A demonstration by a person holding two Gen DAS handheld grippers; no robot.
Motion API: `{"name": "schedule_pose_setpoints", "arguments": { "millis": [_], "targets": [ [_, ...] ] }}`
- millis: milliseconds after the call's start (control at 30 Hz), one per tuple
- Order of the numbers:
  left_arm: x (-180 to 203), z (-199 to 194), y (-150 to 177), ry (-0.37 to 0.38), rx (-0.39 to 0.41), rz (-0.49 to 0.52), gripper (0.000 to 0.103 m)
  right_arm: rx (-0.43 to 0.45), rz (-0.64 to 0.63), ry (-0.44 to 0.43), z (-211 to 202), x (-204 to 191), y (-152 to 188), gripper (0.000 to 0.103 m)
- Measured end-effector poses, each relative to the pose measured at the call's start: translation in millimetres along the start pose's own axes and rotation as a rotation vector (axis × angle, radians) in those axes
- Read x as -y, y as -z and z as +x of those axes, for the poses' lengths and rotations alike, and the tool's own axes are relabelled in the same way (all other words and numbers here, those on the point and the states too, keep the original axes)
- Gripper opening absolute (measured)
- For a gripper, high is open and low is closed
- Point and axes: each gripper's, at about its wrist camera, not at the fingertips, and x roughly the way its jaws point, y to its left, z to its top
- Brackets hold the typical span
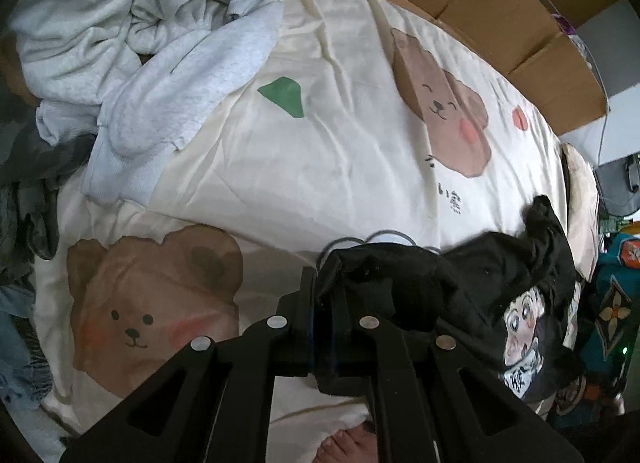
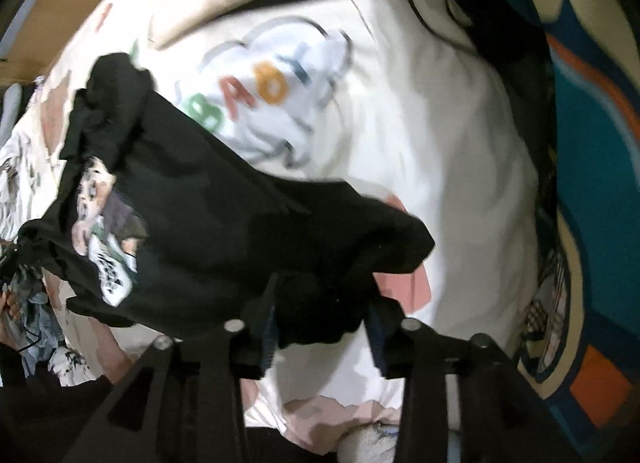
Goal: Fold clothes
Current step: 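Carry the black shirt with both grippers onto the open sheet, then lower the black shirt onto the sheet and open both grippers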
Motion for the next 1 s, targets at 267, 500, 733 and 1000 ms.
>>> {"name": "schedule_pose_setpoints", "arguments": {
  "millis": [267, 500, 733, 1000],
  "targets": [
    [1, -12, 10, -0.004, 0.023, -0.026, 0.057, 0.076, -0.057, -0.058, -15, -32, -24, 0.043],
    [26, -11, 14, 0.075, 0.058, 0.0, 0.057, 0.146, -0.177, -0.094, -12, -86, -47, 0.043],
    [53, 22, 10, 0.111, 0.043, 0.007, 0.057, 0.206, -0.298, -0.133, -4, -134, -65, 0.043],
    [57, 70, 17, 0.097, -0.019, -0.037, 0.057, 0.218, -0.465, -0.167, 19, -185, -80, 0.05]
  ]
}}
